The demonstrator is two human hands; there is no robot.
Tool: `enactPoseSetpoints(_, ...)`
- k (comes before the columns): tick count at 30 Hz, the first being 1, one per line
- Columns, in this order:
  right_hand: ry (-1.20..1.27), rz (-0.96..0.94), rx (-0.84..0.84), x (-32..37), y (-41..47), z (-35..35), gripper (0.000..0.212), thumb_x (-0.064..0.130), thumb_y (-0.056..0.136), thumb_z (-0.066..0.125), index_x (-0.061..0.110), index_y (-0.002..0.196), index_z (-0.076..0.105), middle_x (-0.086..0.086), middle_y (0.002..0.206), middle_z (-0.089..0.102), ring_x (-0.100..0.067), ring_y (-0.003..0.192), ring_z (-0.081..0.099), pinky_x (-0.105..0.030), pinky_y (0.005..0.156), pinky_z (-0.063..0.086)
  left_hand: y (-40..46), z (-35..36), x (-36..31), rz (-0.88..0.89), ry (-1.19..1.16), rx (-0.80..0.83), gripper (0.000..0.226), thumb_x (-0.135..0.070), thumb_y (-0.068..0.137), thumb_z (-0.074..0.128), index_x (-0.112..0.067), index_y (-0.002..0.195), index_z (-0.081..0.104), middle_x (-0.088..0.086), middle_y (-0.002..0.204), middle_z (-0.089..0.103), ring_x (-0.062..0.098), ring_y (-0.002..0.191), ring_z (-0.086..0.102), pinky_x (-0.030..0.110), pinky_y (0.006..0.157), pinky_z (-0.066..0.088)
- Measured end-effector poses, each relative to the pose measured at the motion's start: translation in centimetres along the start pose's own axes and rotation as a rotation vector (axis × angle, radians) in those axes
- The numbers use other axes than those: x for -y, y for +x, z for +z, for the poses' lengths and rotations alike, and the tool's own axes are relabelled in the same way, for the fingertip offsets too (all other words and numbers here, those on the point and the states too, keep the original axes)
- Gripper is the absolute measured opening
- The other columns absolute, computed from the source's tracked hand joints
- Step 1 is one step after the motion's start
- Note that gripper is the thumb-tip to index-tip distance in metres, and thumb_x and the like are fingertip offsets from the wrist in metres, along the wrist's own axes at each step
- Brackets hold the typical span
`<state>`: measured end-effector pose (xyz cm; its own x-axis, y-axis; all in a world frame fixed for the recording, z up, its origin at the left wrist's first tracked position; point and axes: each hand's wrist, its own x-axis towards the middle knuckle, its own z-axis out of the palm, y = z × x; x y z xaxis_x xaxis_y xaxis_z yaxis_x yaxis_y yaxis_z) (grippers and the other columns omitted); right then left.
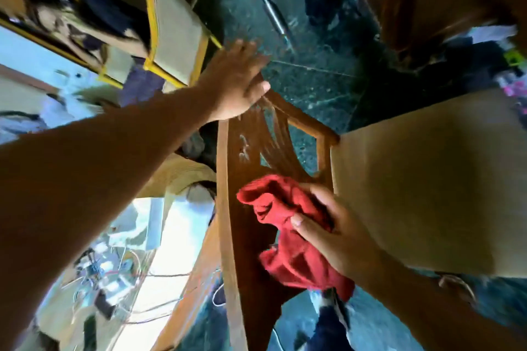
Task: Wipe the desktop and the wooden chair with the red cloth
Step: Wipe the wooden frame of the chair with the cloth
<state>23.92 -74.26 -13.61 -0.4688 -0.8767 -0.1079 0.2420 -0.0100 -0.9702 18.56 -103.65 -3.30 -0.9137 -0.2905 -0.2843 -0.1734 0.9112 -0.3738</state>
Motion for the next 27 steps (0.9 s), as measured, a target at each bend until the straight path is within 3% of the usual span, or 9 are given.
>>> enactPoseSetpoints(4, -0.084, -0.096, 0.117, -1.0, -2.1, 4.9, 0.047, 0.040, 0.096, 0.056, 0.050, 0.141, 0.044, 0.035, 0.138, 0.050, 0.010, 0.129, 0.045, -0.009, 0.107, 0.028, 0.0, 2.6, 1.4, -0.002, -0.355, -0.155, 0.059, -0.041, 0.103, 0.030, -0.012, 0.154, 0.035, 0.022, 0.163, 0.020, 0.041, 0.152, 0.011, 0.054, 0.122, 0.015)
enactPoseSetpoints(7, -0.391, -0.071, 0.097, -3.2, -3.9, 8.3, 0.064, 0.056, 0.095, 0.038, 0.046, 0.154, 0.015, 0.026, 0.161, 0.013, -0.003, 0.149, 0.012, -0.026, 0.120, 0.001, 0.2, 4.0, 1.9, 0.038, -0.493, -0.246, 0.064, -0.047, 0.101, 0.021, -0.013, 0.152, 0.038, 0.022, 0.163, 0.021, 0.037, 0.153, 0.014, 0.048, 0.124, 0.012)
enactPoseSetpoints(9, -0.454, -0.093, 0.042, -3.7, -3.7, 9.9, 0.066, 0.052, 0.095, 0.034, 0.041, 0.156, 0.009, 0.021, 0.164, 0.002, -0.009, 0.151, 0.005, -0.026, 0.119, 0.005, 0.0, 4.7, 1.9, 0.017, -0.631, -0.294, 0.063, -0.050, 0.101, 0.022, -0.019, 0.154, 0.035, 0.020, 0.166, 0.013, 0.034, 0.154, 0.007, 0.044, 0.125, 0.006)
enactPoseSetpoints(13, -0.360, -0.183, -0.112, -2.8, 4.1, 9.8, 0.061, 0.032, 0.102, 0.040, 0.013, 0.157, 0.019, -0.002, 0.163, 0.022, -0.014, 0.149, 0.022, -0.035, 0.120, 0.019, -0.3, 5.5, 1.7, -0.022, -0.724, -0.353, 0.066, -0.053, 0.101, 0.020, -0.019, 0.157, 0.027, 0.016, 0.168, 0.005, 0.029, 0.155, -0.001, 0.042, 0.124, 0.000)
enactPoseSetpoints(14, -0.378, -0.190, -0.176, -2.2, 7.2, 9.2, 0.058, 0.027, 0.103, 0.042, 0.009, 0.155, 0.023, -0.004, 0.161, 0.025, -0.008, 0.147, 0.023, -0.032, 0.119, 0.021, -0.2, 5.6, 1.8, -0.037, -0.715, -0.361, 0.067, -0.053, 0.101, 0.018, -0.018, 0.158, 0.026, 0.015, 0.168, 0.007, 0.028, 0.155, 0.000, 0.042, 0.124, 0.000)
enactPoseSetpoints(17, -0.344, -0.153, -0.322, -0.6, 14.6, 7.6, 0.052, 0.003, 0.103, 0.043, 0.001, 0.151, 0.023, 0.003, 0.151, 0.022, 0.015, 0.131, 0.021, 0.001, 0.105, 0.014, -0.1, 5.6, 1.6, -0.073, -0.724, -0.367, 0.066, -0.049, 0.103, 0.016, -0.014, 0.158, 0.023, 0.013, 0.168, 0.010, 0.025, 0.155, 0.003, 0.040, 0.124, -0.002)
enactPoseSetpoints(19, -0.261, -0.098, -0.326, -0.4, 15.4, 7.3, 0.051, 0.009, 0.105, 0.039, 0.008, 0.153, 0.021, 0.005, 0.154, 0.026, 0.011, 0.135, 0.024, 0.003, 0.103, 0.017, -0.2, 5.5, 1.6, -0.075, -0.748, -0.365, 0.065, -0.048, 0.103, 0.015, -0.014, 0.158, 0.022, 0.011, 0.168, 0.011, 0.023, 0.155, 0.003, 0.035, 0.121, -0.005)
enactPoseSetpoints(23, -0.080, -0.065, -0.128, -2.3, 6.4, 8.5, 0.051, 0.028, 0.105, 0.039, 0.021, 0.154, 0.030, 0.010, 0.158, 0.032, -0.001, 0.144, 0.027, -0.031, 0.120, 0.023, -0.5, 5.2, 1.6, -0.065, -0.790, -0.330, 0.064, -0.048, 0.104, 0.015, -0.015, 0.159, 0.020, 0.008, 0.169, 0.008, 0.020, 0.155, 0.000, 0.034, 0.122, -0.005)
enactPoseSetpoints(27, -0.075, -0.143, 0.061, -3.7, -4.0, 9.5, 0.052, 0.028, 0.105, 0.041, 0.016, 0.155, 0.029, -0.001, 0.163, 0.025, -0.020, 0.151, 0.019, -0.050, 0.122, 0.005, -0.5, 4.8, 1.3, -0.082, -0.754, -0.317, 0.061, -0.045, 0.106, 0.019, -0.015, 0.159, 0.019, 0.009, 0.169, 0.007, 0.021, 0.155, 0.001, 0.041, 0.126, 0.000)
